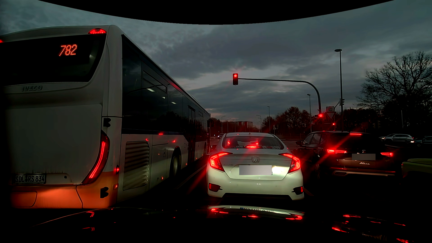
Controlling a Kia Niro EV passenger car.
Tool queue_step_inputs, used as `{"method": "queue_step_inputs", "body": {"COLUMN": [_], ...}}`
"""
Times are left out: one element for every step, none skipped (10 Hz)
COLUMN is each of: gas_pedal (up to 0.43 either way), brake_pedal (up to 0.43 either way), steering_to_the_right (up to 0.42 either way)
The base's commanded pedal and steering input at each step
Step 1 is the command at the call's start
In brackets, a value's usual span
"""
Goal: Follow the waypoints while adhering to traffic rules and regulations
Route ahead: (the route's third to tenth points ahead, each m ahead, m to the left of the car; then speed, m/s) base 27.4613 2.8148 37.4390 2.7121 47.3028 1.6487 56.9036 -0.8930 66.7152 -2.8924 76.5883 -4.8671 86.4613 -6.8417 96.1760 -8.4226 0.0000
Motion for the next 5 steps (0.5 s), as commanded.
{"method": "queue_step_inputs", "body": {"gas_pedal": [0.0, 0.0, 0.0, 0.0, 0.0], "brake_pedal": [0.366, 0.366, 0.366, 0.366, 0.366], "steering_to_the_right": [0.013, 0.013, 0.013, 0.014, 0.013]}}
